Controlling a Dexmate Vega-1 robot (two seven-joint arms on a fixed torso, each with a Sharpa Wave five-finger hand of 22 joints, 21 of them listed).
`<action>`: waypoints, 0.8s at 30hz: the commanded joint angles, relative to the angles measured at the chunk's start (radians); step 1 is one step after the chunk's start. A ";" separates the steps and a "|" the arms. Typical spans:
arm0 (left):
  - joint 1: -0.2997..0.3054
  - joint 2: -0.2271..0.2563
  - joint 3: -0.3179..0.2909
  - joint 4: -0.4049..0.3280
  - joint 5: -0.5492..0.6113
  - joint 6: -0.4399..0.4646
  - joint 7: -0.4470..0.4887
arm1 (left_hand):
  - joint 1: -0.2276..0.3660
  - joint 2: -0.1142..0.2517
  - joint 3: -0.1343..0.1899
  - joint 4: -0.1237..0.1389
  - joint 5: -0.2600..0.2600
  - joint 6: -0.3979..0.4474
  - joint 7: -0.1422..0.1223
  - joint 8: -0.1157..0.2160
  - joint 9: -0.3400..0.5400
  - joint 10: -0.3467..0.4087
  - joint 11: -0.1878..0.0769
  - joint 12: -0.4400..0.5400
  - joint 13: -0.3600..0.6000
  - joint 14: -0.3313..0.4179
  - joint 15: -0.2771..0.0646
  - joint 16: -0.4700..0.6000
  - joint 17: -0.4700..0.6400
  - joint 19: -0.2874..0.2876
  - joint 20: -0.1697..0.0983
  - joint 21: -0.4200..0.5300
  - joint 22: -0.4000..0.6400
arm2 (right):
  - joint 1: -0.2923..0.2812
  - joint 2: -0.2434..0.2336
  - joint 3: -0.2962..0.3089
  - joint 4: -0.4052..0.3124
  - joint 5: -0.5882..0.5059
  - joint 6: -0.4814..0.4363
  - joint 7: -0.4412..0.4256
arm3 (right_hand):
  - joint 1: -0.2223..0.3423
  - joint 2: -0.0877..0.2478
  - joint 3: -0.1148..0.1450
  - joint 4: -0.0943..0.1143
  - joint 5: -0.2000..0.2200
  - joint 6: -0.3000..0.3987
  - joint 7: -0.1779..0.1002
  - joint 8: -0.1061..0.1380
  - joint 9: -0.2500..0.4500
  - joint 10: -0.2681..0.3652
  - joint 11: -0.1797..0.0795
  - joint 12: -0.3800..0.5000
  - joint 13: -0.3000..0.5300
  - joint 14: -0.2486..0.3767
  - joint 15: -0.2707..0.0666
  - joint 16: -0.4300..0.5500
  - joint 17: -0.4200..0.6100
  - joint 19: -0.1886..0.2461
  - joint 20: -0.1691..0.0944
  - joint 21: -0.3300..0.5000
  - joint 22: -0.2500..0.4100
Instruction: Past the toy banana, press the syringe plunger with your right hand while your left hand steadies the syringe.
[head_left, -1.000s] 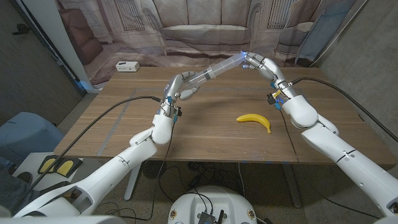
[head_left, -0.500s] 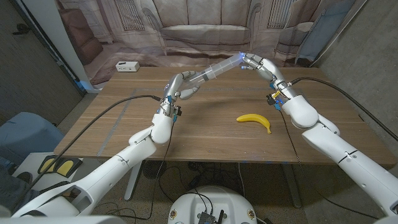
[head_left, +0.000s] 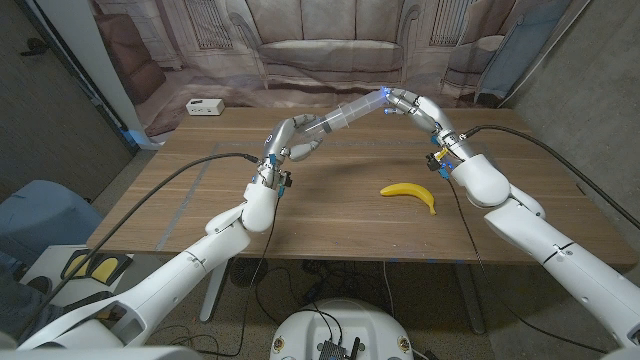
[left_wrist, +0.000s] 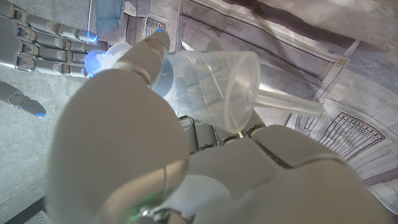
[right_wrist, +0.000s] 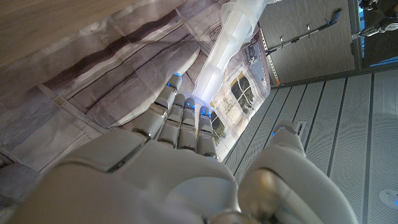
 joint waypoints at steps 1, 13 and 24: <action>0.005 -0.002 -0.005 -0.007 0.008 0.010 0.009 | 0.152 0.166 0.048 0.043 0.006 0.114 -0.054 0.003 0.004 0.079 -0.073 -0.005 0.003 0.116 -0.139 0.003 0.003 -0.002 0.000 0.010 0.002 | 0.011 0.006 -0.008 0.013 -0.001 0.008 0.008 | 0.007 0.001 0.007 0.003 -0.001 0.004 0.004 0.006 0.002 0.000 0.003 -0.002 0.003 -0.001 0.002 -0.004 0.002 0.001 -0.001 -0.002 0.005; -0.019 -0.014 0.004 0.021 0.008 -0.004 0.011 | 0.156 0.166 0.048 0.041 0.005 0.116 -0.055 0.002 0.005 0.081 -0.070 -0.006 0.006 0.115 -0.141 0.005 0.006 -0.006 0.000 0.014 0.001 | 0.019 0.008 -0.010 0.032 0.007 0.020 0.015 | 0.011 -0.005 0.006 -0.001 -0.002 0.023 0.005 0.009 0.002 0.030 0.009 0.005 0.004 0.032 0.000 0.003 0.002 0.040 0.000 0.008 0.005; -0.035 -0.022 0.013 0.041 0.006 -0.010 0.010 | 0.158 0.167 0.048 0.040 0.004 0.119 -0.055 0.002 0.007 0.083 -0.070 -0.007 0.009 0.118 -0.143 0.008 0.008 -0.006 -0.001 0.020 0.001 | 0.023 0.006 -0.010 0.036 0.008 0.020 0.018 | 0.012 -0.005 0.007 -0.001 -0.002 0.023 0.006 0.007 0.002 0.028 0.008 0.003 0.004 0.032 0.002 0.001 0.002 0.041 0.000 0.006 0.005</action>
